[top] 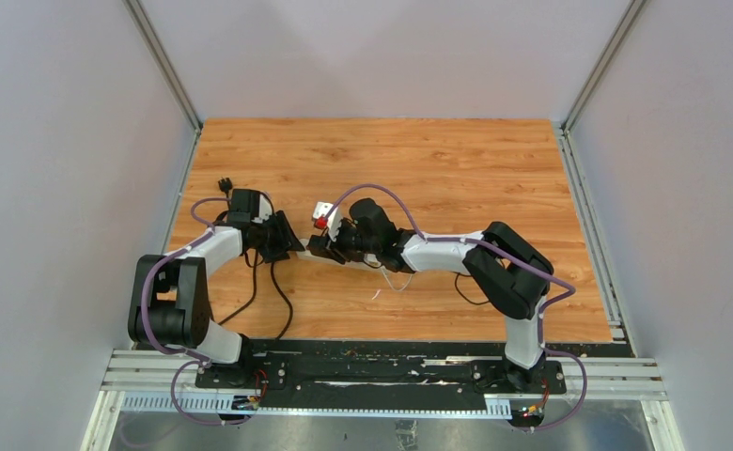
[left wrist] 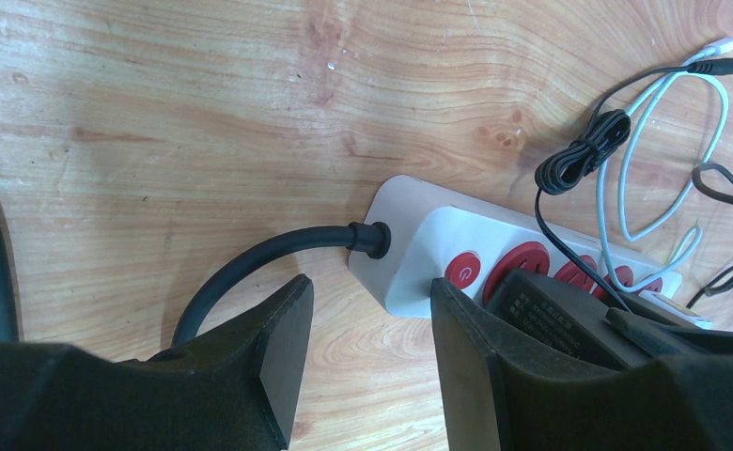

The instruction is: Insert the plug

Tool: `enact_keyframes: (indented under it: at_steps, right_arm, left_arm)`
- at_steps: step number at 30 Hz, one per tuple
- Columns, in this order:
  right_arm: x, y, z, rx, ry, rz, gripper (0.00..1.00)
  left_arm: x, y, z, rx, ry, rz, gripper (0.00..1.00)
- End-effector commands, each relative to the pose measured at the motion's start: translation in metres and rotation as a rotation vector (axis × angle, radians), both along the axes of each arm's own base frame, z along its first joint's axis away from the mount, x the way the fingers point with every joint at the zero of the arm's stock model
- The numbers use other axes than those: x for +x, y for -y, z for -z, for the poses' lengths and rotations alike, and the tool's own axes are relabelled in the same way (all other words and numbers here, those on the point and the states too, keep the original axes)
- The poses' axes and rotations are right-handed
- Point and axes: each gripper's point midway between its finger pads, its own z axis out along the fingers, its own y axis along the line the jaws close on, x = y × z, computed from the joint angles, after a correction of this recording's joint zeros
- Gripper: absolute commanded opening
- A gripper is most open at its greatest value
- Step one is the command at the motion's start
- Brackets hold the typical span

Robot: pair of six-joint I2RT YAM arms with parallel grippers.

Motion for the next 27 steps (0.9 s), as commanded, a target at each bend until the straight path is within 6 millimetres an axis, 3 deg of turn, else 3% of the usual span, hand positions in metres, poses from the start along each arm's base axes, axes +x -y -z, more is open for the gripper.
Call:
enact_keyframes:
  at_steps: [1, 7, 14, 27]
  right_arm:
    - [-0.019, 0.082, 0.111, -0.392, -0.209, 0.155, 0.32]
    - [-0.018, 0.076, 0.102, -0.360, -0.201, 0.147, 0.43]
    - [-0.005, 0.051, 0.064, -0.246, -0.163, 0.139, 0.51]
    - [-0.007, 0.029, 0.026, -0.148, -0.161, 0.076, 0.66]
  left_arm:
    - [-0.004, -0.002, 0.002, 0.020, -0.009, 0.014, 0.53]
    - [-0.004, -0.002, 0.002, 0.019, -0.009, 0.015, 0.53]
    - [-0.009, 0.000, 0.010, 0.008, -0.028, 0.019, 0.54]
    - [-0.004, 0.001, 0.004, 0.005, -0.006, 0.021, 0.55]
